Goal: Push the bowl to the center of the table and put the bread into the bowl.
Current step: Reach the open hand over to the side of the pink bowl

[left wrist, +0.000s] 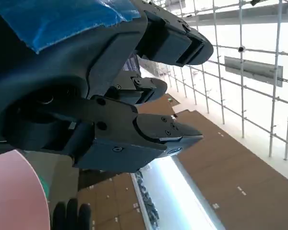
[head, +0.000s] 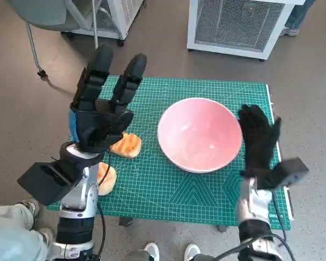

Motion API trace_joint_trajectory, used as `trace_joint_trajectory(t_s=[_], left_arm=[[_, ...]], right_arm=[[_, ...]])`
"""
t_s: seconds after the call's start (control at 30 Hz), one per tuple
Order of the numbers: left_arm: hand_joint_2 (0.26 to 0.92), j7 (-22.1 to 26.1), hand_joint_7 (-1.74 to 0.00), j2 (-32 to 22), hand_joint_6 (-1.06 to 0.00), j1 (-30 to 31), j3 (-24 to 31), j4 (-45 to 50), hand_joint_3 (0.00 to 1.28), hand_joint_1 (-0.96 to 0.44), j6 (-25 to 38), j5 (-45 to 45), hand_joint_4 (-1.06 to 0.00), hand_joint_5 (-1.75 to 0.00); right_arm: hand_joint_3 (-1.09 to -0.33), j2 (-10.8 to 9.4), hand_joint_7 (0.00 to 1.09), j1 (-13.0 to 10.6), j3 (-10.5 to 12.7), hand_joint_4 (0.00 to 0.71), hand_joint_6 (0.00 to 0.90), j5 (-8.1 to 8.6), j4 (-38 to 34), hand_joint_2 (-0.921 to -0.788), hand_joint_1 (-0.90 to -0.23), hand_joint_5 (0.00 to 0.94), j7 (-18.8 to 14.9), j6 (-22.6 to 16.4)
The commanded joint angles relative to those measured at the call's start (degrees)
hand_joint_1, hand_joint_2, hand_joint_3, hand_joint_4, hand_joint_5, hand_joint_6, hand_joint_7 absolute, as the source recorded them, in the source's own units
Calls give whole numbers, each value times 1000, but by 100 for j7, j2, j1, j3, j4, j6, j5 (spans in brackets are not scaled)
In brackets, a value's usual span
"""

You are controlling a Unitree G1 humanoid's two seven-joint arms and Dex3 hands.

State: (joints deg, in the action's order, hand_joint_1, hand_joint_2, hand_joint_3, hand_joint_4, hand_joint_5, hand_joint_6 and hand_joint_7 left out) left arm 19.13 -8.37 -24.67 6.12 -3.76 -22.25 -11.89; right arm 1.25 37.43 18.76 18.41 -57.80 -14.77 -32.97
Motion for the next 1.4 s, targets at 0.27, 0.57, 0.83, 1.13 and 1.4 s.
trace_joint_trajectory(t_s=[0.27, 0.57, 0.83, 1.13, 1.4], left_arm=[[921, -84, -5, -64, -521, 130, 151, 42, 222, 0, -176, -14, -442, -3], [921, -184, -5, -59, -521, 156, 177, 29, 223, -4, -233, 48, -442, -2], [921, -305, -5, -44, -521, 191, 157, 21, 224, -4, -322, 158, -439, 0], [921, -336, -5, -121, -523, 288, 224, 120, 224, -7, -349, 104, -435, 0], [921, -357, -6, -194, -527, 288, 277, 233, 221, -11, -266, 66, -435, 0]], right_arm=[[-817, -171, 506, 686, 239, 248, 100, 255, -686, -921, -531, 4, -177, 288], [-842, -290, 481, 1104, 311, 247, 106, 236, -1032, -921, -507, 2, -189, 433], [-843, -262, 462, 1363, 346, 250, 106, 179, -1157, -921, -500, 2, -147, 619], [-820, 29, 454, 1359, 117, 242, 105, -269, -736, -921, -512, 0, 212, -40], [-800, 110, 531, 1105, -282, 250, 92, -766, 392, -921, -535, 3, 423, -883]])
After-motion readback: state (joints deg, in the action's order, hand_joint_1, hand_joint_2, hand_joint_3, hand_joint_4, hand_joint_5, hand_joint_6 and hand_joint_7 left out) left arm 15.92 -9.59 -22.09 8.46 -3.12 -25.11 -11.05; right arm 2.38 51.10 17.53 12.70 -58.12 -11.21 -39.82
